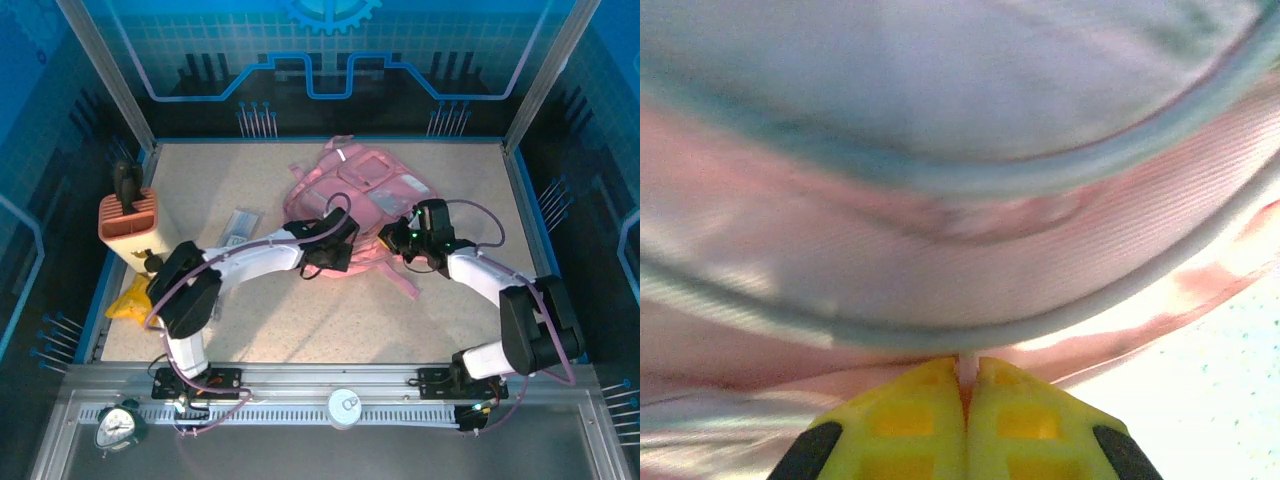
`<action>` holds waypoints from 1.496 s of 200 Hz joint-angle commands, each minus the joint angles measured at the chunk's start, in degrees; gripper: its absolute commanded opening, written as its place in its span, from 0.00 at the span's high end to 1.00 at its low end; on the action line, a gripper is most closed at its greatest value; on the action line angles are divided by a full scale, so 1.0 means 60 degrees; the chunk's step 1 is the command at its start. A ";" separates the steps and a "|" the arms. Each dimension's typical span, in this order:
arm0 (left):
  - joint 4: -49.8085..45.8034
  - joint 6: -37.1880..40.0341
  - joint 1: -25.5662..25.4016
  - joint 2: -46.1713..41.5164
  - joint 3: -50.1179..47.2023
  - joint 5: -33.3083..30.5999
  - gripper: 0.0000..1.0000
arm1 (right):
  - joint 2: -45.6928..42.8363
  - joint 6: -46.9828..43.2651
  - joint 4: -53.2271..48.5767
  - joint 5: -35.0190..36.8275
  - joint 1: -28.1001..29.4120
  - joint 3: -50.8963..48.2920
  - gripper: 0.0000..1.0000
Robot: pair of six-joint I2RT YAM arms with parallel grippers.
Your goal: Pack the student bag
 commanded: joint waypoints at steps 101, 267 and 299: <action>0.0670 -0.0277 -0.0732 -0.0671 -0.0238 0.1213 1.00 | 0.1283 -0.2343 -0.1659 -0.1114 -0.2070 0.3117 0.85; 0.0912 -0.0565 -0.1156 0.0236 0.0721 0.1139 1.00 | -0.1626 -0.1206 -0.1470 -0.2305 -0.0717 -0.0829 0.39; 0.0957 -0.0607 -0.1170 0.0156 0.0686 0.1179 1.00 | -0.1363 -0.0588 -0.0716 -0.2139 -0.0344 -0.1131 0.42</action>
